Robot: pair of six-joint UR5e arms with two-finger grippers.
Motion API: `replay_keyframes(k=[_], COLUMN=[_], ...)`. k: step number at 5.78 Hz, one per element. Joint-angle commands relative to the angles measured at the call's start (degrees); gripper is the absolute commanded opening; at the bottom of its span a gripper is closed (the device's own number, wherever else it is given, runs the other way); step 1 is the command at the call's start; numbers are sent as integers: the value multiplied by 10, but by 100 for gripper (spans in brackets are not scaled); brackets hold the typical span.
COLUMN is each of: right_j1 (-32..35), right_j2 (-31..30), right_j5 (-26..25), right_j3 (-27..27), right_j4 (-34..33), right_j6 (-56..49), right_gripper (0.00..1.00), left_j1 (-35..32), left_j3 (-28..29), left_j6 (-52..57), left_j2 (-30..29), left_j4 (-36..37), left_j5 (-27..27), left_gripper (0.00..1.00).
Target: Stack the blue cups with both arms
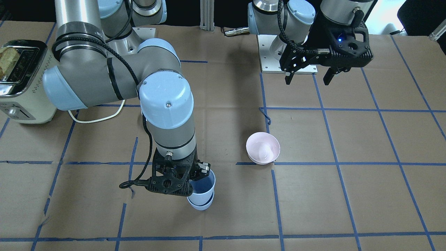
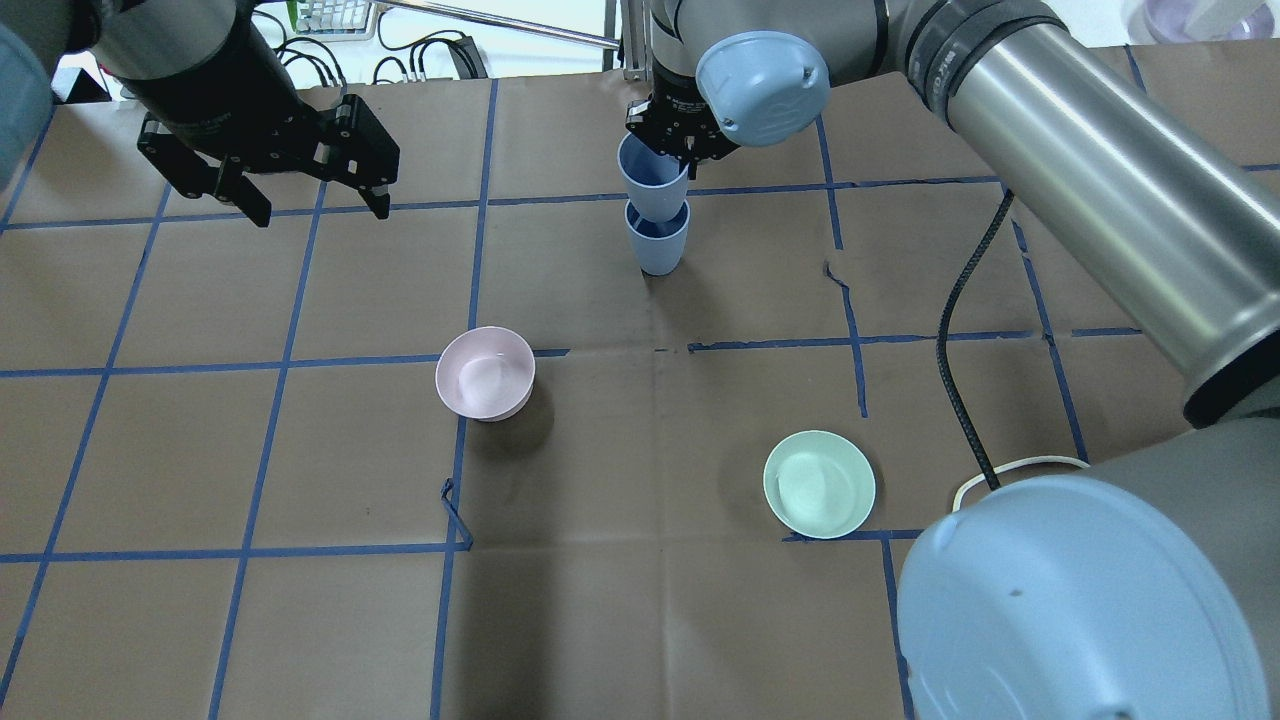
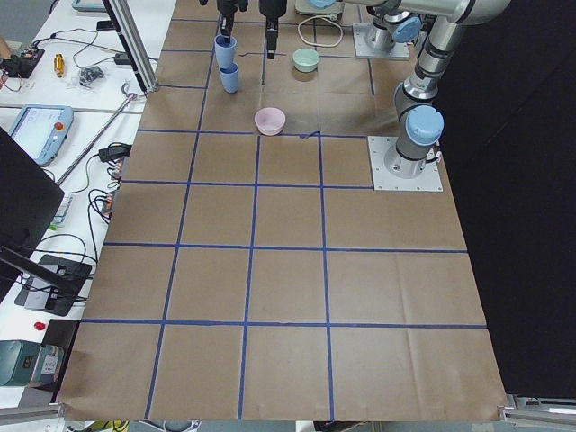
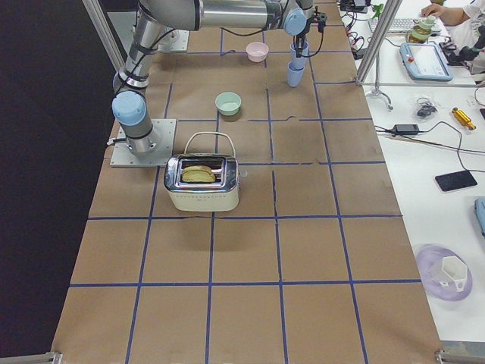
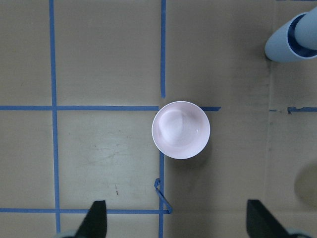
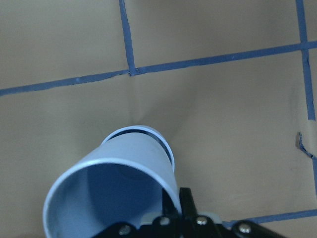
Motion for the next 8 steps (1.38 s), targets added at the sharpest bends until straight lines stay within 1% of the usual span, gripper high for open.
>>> replay_keyframes(k=[1,2,3,4,5,6,7,8], right_j1=[0,0,-2,-5,-15,-41,-69,-96], right_j2=[4,4,3,-2,-23,-66,-116,-179], right_j5=[4,2,7,4,3,3,-2,-3], right_j3=[21,10,-10,-42,-64,-60,-43,16], right_j4=[-1,-2,-2,5,60,137,246,280], right_j6=[1,-3,2,1,-2,-36,-105,-141], right_gripper=[12,81,100,100,100,100,100,100], left_j1=[1,1,1,2,2,1,2,2], left_j3=[0,0,0,0,0,0,0,0], left_j6=[0,0,0,0,0,0,0,0], left_j2=[1,0,0,0,0,0,0,0], left_j4=[0,1,2,3,3,3,3,3], left_j5=[0,0,0,0,0,0,0,0], left_gripper=[99,99,99,99,99,99,99,99])
